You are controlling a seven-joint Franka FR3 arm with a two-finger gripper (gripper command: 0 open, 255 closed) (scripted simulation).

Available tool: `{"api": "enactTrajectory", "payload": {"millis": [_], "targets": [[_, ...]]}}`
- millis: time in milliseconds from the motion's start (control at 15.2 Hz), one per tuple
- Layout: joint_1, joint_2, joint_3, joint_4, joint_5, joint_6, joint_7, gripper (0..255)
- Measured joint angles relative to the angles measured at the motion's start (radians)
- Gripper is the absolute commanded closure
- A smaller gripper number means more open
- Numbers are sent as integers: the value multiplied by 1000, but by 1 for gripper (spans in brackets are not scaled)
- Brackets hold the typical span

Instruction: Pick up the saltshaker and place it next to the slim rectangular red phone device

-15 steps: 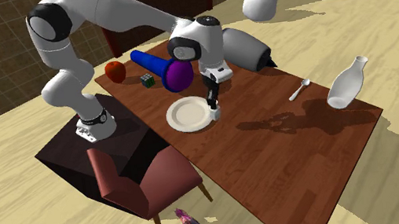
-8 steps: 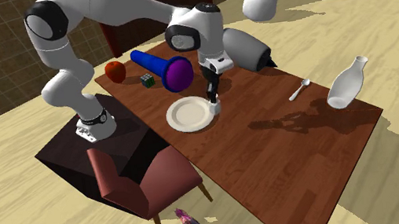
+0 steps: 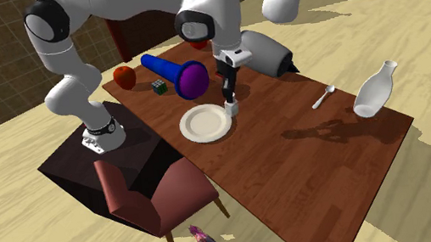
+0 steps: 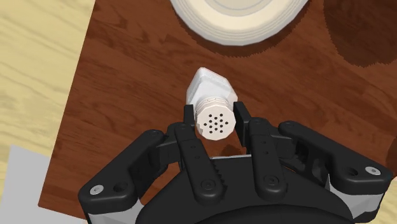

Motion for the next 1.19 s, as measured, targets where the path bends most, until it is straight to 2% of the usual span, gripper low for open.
{"api": "enactTrajectory", "payload": {"millis": [198, 726, 1188], "targets": [[13, -11, 9, -4, -1, -7, 22, 255], [110, -80, 81, -96, -6, 13, 193, 255], [201, -97, 153, -117, -13, 12, 358, 255]]}}
